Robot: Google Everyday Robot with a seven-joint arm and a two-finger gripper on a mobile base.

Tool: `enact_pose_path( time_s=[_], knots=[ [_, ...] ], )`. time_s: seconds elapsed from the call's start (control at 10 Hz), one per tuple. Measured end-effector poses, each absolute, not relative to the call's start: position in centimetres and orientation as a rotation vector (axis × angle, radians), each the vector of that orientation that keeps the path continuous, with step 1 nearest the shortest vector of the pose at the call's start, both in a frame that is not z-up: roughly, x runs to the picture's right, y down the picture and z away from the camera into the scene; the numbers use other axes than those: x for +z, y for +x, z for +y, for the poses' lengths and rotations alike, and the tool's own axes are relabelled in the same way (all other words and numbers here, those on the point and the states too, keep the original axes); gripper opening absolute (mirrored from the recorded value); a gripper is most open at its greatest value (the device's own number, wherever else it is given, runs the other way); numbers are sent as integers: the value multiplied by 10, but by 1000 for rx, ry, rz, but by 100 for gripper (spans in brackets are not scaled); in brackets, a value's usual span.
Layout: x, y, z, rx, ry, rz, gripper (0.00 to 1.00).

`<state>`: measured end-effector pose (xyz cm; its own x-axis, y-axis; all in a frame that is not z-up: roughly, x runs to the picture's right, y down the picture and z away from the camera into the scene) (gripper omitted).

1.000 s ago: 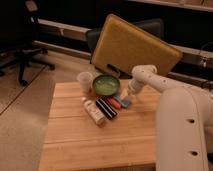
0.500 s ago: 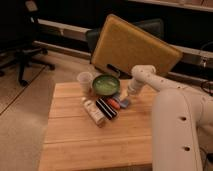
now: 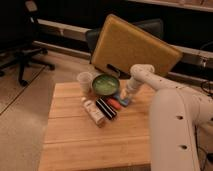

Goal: Wipe the white sponge on the table

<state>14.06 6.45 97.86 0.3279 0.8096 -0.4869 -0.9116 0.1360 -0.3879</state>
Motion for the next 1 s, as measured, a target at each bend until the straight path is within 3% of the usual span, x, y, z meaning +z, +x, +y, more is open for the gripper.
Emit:
enact_pose_path(
  time_s=[1.0],
  knots=[
    [945, 115, 93, 1217, -716, 284, 11]
  ],
)
